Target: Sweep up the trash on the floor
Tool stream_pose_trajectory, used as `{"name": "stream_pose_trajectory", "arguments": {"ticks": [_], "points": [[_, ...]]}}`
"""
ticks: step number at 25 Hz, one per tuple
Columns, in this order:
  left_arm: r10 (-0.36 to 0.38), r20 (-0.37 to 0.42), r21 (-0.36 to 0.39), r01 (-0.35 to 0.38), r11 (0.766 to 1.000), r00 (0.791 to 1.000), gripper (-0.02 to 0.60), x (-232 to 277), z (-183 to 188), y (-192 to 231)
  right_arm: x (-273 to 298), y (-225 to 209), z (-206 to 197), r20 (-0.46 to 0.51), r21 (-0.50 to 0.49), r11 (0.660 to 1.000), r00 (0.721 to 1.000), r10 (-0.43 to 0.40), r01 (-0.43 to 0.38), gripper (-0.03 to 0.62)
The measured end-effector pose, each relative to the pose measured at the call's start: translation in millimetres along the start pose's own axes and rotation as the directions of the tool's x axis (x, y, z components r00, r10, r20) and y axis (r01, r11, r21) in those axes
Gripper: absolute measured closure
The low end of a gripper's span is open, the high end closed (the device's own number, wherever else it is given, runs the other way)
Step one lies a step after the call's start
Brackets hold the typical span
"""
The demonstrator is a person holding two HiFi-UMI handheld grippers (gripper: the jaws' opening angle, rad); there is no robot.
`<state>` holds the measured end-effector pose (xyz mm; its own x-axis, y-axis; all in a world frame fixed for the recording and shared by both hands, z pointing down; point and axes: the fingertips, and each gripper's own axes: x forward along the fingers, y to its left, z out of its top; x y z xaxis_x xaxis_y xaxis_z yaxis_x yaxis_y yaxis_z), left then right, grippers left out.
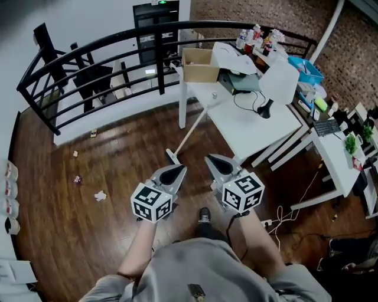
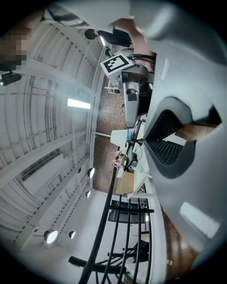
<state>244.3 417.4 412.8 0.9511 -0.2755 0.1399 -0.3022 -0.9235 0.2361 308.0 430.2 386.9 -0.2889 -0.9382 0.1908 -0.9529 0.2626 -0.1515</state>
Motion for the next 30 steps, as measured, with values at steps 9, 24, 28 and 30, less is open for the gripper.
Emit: {"name": "stream_pose_trajectory", "arguments": {"ticks": [9,24,28,30], "points": [[0.136,0.004,-0.007,-0.136,0.991,0.991,0.577,96.4,27.6,32.6,44.5,-93.0,25.5,-0.011,-0.028,0.983,0.983,0.181,-0.182,0.594],[0.175,-0.063,-0.021,-0.176,0.984,0.983,0.577,191.5,32.2,98.1,106.9,-202.5,36.0,-0.025,0.041,0.988,0.988,0.152,-0.151,0.594],[0.129,-0.087,-0.027,-0.132,0.991,0.988,0.577,220.8,27.9,127.7,134.1,-236.9,33.7,-0.084,0.035,0.996,0.993,0.084,-0.081,0.594],[0.106,-0.086,-0.033,-0.109,0.993,0.991,0.577,231.0,29.2,143.1,148.6,-254.8,30.5,-0.111,0.030,0.999,0.993,0.040,-0.037,0.594]]}}
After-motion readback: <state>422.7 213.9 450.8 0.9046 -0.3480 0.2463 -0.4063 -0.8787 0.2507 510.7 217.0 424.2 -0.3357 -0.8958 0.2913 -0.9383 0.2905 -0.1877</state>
